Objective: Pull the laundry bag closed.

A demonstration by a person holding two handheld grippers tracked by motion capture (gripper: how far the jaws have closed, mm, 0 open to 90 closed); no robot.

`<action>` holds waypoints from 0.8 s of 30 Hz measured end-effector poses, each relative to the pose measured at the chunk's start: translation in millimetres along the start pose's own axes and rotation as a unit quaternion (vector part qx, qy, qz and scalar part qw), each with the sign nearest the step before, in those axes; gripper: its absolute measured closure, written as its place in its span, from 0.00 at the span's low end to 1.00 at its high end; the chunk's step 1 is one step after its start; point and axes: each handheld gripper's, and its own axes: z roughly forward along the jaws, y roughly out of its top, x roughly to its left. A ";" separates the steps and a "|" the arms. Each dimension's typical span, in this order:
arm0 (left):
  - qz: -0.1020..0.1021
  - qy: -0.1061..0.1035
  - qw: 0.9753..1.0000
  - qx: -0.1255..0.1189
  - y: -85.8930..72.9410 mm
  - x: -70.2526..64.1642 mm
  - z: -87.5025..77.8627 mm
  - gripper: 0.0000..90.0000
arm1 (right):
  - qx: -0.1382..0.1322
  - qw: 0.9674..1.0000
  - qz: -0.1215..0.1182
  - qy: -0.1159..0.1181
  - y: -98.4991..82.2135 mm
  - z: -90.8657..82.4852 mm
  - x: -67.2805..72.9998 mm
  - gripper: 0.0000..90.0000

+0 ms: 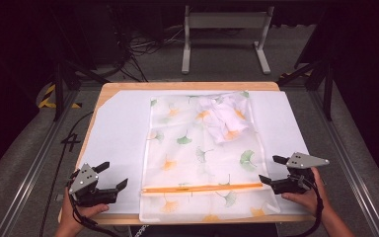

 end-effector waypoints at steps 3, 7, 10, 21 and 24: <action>0.012 -0.007 1.000 0.010 0.0 -4.0 2.5 0.23 | 0.005 1.000 -0.003 0.003 -0.1 0.1 2.6 0.15; 0.042 -0.024 0.998 0.038 -0.6 -12.3 5.0 0.47 | 0.006 1.000 -0.010 -0.001 1.4 1.1 6.5 0.26; 0.054 -0.049 0.997 0.032 -1.7 -14.6 1.3 0.64 | 0.005 1.000 -0.017 -0.001 5.5 3.2 9.6 0.41; 0.084 -0.084 0.992 0.042 0.8 -26.6 3.4 1.00 | 0.006 0.999 -0.039 0.023 38.6 20.2 39.2 0.71; 0.083 -0.084 0.992 0.042 1.7 -29.3 3.8 1.00 | 0.000 0.998 -0.051 0.039 50.3 28.1 48.8 0.71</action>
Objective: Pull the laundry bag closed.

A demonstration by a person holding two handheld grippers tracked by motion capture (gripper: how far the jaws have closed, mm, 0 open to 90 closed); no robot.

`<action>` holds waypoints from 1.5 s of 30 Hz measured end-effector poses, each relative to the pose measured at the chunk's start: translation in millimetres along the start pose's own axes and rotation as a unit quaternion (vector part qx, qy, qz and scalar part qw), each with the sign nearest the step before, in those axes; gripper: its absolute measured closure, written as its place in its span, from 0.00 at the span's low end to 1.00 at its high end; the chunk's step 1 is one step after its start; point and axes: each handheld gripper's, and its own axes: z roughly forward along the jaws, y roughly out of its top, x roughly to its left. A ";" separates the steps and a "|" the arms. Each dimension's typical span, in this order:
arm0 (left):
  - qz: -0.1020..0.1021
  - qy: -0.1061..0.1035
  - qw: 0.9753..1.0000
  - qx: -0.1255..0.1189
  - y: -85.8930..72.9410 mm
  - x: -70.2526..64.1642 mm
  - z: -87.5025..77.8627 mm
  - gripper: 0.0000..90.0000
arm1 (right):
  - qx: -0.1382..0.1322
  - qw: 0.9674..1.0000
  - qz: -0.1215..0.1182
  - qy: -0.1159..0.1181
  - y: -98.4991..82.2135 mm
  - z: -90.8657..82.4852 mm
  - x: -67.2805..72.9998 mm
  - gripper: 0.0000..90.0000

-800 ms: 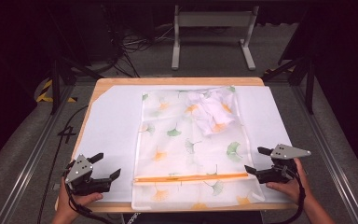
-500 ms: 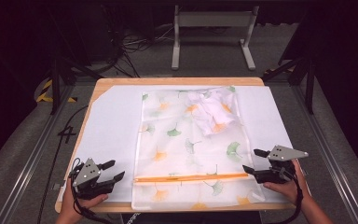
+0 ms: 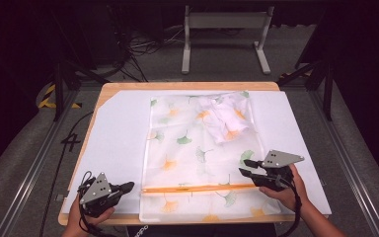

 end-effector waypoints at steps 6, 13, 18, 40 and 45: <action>0.007 -0.007 1.000 0.006 2.1 -4.8 1.8 1.00 | 0.002 0.999 -0.022 0.031 23.7 27.0 15.9 0.69; 0.018 -0.022 0.999 0.024 1.8 -13.8 8.6 1.00 | 0.010 0.997 -0.048 0.065 47.3 58.6 35.1 0.68; 0.032 -0.033 0.998 0.051 -2.7 -25.6 15.1 1.00 | 0.017 0.993 -0.067 0.100 67.7 87.2 52.3 0.72; 0.035 -0.049 0.995 0.076 -12.8 -32.0 23.7 1.00 | 0.078 0.958 -0.139 0.240 123.2 199.2 149.2 0.73; 0.033 -0.050 0.995 0.075 -13.2 -32.0 23.7 1.00 | 0.112 0.949 -0.158 0.248 121.8 216.0 160.9 0.74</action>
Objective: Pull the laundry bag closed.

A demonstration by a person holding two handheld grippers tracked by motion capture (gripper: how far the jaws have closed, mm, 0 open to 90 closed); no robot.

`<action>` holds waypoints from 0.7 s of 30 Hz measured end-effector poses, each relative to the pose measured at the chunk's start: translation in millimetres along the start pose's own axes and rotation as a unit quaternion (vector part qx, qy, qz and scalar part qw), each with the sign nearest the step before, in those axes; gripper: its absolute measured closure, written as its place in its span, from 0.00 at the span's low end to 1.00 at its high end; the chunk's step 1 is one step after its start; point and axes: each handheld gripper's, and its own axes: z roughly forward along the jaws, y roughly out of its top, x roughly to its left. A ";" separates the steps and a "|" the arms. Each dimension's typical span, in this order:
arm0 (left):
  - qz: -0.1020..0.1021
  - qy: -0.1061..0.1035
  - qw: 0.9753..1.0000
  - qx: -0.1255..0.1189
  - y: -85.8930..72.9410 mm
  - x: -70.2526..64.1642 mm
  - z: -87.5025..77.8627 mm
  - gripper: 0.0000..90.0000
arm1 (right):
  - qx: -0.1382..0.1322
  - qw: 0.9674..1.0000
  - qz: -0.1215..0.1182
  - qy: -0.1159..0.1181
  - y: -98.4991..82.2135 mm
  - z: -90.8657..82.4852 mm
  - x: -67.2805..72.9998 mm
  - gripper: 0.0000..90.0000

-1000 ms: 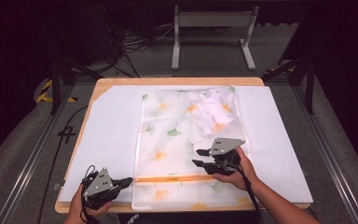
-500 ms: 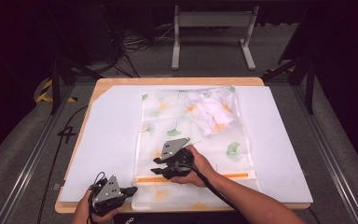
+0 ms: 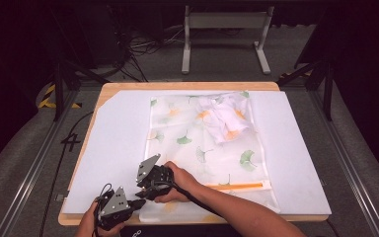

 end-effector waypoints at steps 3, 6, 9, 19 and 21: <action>-0.003 -0.003 1.000 -0.001 -0.5 0.6 0.1 1.00 | 0.008 1.000 0.001 -0.003 -0.3 6.5 -2.7 0.77; -0.004 -0.004 1.000 -0.001 -0.3 0.6 0.4 1.00 | 0.005 1.000 0.005 -0.001 1.0 8.3 -6.2 0.86; -0.010 -0.005 1.000 0.000 0.0 1.1 0.4 1.00 | 0.008 1.000 -0.005 0.000 1.9 9.4 -5.7 0.93; -0.014 -0.005 1.000 0.003 0.6 1.2 0.5 1.00 | -0.010 1.000 0.000 0.003 -2.6 -4.3 -3.2 0.97; -0.015 -0.006 1.000 0.003 0.5 1.3 0.5 1.00 | -0.013 1.000 0.001 0.003 -3.1 -6.2 -3.1 0.97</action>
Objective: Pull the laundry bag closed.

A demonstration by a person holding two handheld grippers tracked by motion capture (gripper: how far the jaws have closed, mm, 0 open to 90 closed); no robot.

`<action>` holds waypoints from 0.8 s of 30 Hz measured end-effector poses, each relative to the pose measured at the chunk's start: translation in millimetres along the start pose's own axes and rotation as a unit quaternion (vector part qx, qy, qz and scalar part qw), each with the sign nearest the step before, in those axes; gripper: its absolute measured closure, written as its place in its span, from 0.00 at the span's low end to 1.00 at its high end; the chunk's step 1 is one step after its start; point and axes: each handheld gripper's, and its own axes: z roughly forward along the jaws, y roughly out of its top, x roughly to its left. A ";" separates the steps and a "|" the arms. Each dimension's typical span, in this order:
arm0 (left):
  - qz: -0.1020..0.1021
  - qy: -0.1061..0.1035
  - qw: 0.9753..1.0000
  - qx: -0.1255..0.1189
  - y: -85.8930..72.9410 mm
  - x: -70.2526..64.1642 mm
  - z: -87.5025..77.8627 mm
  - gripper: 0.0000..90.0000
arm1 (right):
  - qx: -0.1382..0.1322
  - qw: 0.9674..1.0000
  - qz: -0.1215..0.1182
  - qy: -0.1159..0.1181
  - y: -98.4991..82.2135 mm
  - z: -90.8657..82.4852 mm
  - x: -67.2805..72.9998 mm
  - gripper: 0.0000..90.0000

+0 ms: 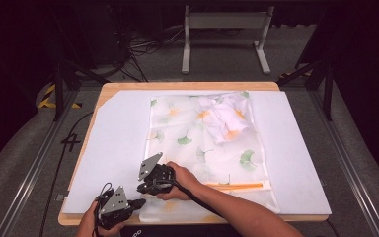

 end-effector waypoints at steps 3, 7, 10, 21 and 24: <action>-0.001 0.000 1.000 0.000 -0.1 0.1 0.0 1.00 | -0.005 1.000 0.003 -0.004 -3.9 -7.7 -1.1 0.98; -0.003 0.000 1.000 0.000 -0.1 0.2 0.0 1.00 | -0.004 1.000 0.007 -0.006 -9.6 -13.9 -2.3 0.99; -0.003 0.000 1.000 0.000 0.0 0.5 0.1 1.00 | -0.005 1.000 0.007 -0.004 -12.6 -16.8 -1.8 0.99; -0.004 0.000 1.000 0.000 -0.3 1.0 0.0 1.00 | -0.018 1.000 0.019 -0.005 -12.1 -16.3 -2.3 0.90; -0.004 -0.001 1.000 -0.001 -0.4 1.3 0.0 1.00 | -0.019 1.000 0.017 -0.008 -8.5 -12.3 -1.5 0.84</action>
